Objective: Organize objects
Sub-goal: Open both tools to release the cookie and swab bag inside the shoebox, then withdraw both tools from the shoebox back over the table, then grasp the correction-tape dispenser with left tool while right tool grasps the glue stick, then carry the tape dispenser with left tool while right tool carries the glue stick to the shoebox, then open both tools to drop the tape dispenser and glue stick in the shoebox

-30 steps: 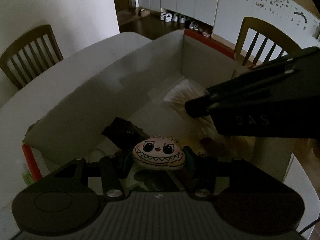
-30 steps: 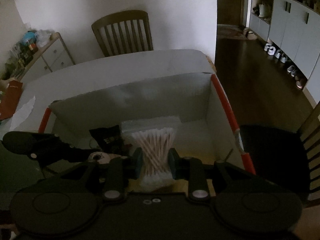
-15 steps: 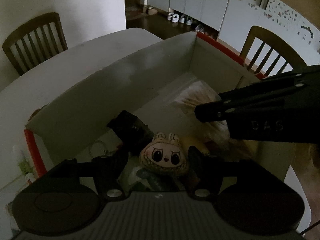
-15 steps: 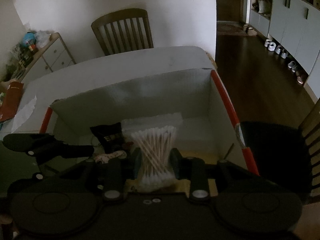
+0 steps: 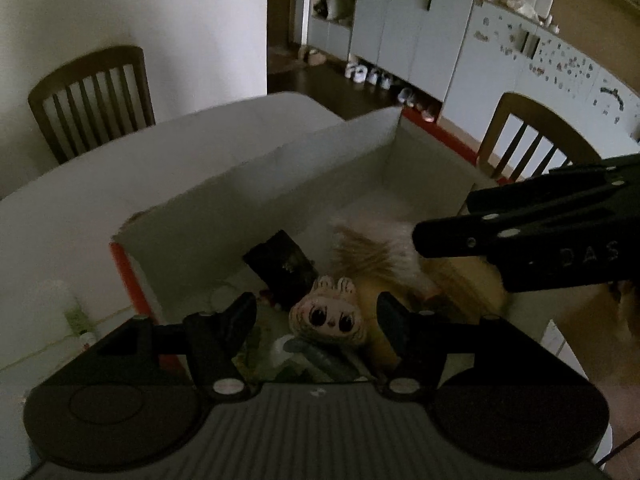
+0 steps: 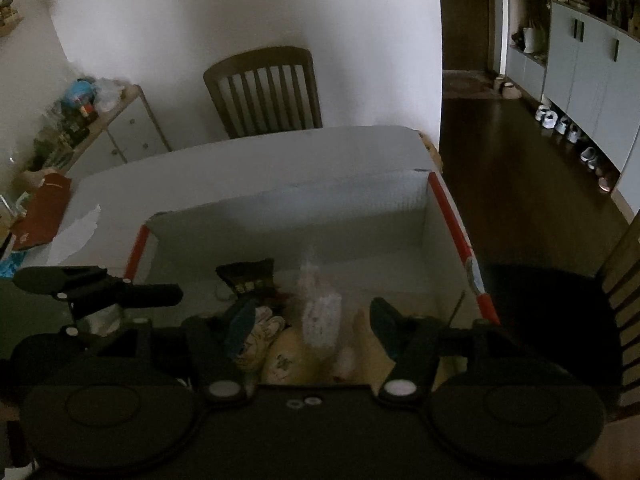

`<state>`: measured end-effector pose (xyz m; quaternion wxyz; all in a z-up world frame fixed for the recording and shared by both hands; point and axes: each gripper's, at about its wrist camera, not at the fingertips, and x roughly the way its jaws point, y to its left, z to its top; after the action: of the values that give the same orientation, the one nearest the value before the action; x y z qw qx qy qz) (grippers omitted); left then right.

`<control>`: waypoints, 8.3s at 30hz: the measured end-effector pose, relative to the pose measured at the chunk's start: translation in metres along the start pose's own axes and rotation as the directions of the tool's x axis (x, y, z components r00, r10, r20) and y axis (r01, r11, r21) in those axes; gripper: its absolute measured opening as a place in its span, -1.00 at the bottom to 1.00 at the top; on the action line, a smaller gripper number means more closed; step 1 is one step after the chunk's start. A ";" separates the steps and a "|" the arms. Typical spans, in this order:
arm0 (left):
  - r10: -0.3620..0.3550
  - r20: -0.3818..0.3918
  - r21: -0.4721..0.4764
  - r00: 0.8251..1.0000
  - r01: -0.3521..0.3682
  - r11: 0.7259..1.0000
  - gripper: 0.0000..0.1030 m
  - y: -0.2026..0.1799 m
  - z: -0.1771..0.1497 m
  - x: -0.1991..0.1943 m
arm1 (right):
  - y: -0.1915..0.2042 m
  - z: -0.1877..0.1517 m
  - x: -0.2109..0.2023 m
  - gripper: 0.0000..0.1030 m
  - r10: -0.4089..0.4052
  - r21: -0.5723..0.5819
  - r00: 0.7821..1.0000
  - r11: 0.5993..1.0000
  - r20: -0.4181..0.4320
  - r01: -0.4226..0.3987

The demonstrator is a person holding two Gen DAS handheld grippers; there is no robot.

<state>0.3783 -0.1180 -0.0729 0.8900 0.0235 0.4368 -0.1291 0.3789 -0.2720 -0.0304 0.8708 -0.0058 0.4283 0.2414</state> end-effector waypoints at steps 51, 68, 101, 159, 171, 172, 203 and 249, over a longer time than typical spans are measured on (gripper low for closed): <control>-0.032 0.141 -0.073 0.990 0.043 0.996 1.00 0.197 -0.112 -0.130 | 0.213 -0.045 -0.019 0.49 0.031 -0.051 0.999 0.998 -0.009 -0.031; -0.050 0.072 0.016 0.996 0.049 0.999 1.00 0.242 -0.130 -0.079 | 0.245 -0.015 0.066 0.49 -0.028 -0.056 0.996 0.998 -0.082 0.024; -0.156 0.083 0.365 0.984 0.116 0.924 0.98 0.236 -0.111 0.003 | 0.248 0.016 0.188 0.46 -0.045 -0.069 0.973 0.997 -0.227 0.030; -0.080 0.034 -0.157 0.996 0.084 0.984 0.00 0.235 -0.177 -0.071 | 0.237 -0.090 0.072 -0.68 0.029 0.129 0.981 0.992 -0.190 -0.004; -0.094 0.076 -0.227 0.993 0.109 0.968 -0.01 0.208 -0.179 -0.111 | 0.222 -0.103 0.015 -0.68 0.076 0.131 0.991 0.990 -0.114 -0.061; -0.098 0.080 -0.229 0.992 0.114 0.967 -0.01 0.206 -0.178 -0.114 | 0.221 -0.102 0.010 -0.68 0.078 0.125 0.991 0.990 -0.105 -0.065; -0.175 0.187 -0.141 0.967 0.202 0.969 -0.01 0.067 -0.058 -0.128 | 0.073 -0.065 -0.051 -0.68 0.017 0.150 0.996 0.988 0.085 -0.030; -0.022 -0.056 0.008 0.998 0.022 1.000 -0.01 -0.023 0.032 0.038 | -0.014 -0.052 0.029 -0.67 -0.064 0.131 0.998 0.989 -0.023 0.066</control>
<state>0.4194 -0.1529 -0.0810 0.8759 0.0260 0.4610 -0.1400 0.3610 -0.2830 -0.0883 0.8727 0.0354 0.4509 0.1840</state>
